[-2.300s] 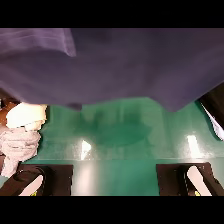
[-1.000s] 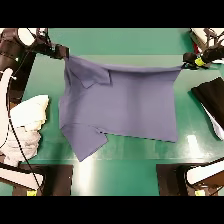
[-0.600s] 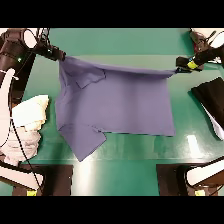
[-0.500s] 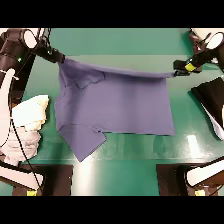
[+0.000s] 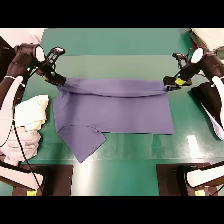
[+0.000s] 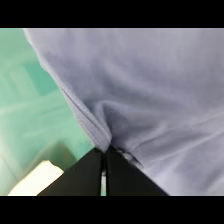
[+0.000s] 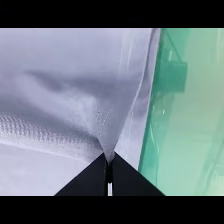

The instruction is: Fold the shirts.

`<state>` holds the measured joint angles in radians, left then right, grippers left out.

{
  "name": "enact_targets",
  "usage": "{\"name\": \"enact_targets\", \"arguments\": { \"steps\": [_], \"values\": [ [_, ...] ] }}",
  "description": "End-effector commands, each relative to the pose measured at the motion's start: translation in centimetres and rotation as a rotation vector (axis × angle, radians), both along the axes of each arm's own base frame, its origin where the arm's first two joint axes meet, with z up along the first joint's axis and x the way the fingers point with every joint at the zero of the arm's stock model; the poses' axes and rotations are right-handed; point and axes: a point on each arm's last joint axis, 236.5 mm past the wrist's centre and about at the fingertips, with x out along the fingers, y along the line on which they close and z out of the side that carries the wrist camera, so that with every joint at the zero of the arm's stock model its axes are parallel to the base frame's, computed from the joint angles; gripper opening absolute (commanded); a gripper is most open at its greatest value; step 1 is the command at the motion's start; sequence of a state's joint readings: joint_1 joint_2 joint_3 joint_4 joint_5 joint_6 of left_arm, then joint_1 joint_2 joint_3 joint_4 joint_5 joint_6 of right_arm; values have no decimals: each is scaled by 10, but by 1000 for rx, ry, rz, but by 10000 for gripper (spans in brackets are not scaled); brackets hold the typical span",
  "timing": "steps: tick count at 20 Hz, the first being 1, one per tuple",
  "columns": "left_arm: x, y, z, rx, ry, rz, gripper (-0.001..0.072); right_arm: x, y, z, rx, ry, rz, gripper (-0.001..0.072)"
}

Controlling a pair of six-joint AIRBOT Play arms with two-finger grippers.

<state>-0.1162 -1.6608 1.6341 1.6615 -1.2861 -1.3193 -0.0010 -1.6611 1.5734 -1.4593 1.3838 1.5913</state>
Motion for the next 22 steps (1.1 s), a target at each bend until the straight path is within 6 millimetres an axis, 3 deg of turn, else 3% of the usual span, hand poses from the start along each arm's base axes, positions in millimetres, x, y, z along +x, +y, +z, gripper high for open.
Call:
{"name": "enact_targets", "arguments": {
  "steps": [1,2,4,7,9,13,18,20,22],
  "values": [
    [-17,3,-9,5,69,35,388,-18,1,-6,3,65,2,218],
    [-20,4,-10,2,83,61,564,-21,-1,-5,4,77,-1,337],
    [-28,6,-8,3,109,103,487,-29,-3,1,26,97,1,338],
    [-36,4,12,-27,85,163,486,-41,4,26,170,104,-11,337],
    [-51,-4,23,-81,76,199,486,-40,1,46,244,58,-44,336],
    [-117,-12,10,-182,74,350,486,-37,-8,73,252,-34,-47,335],
    [-238,-47,-23,-406,173,489,486,-34,0,81,247,-73,-19,333],
    [-266,-63,-31,-508,198,562,487,-34,9,81,246,-74,14,333],
    [-281,-71,-39,-568,206,621,487,-35,21,81,245,-73,55,331]
  ]
}}
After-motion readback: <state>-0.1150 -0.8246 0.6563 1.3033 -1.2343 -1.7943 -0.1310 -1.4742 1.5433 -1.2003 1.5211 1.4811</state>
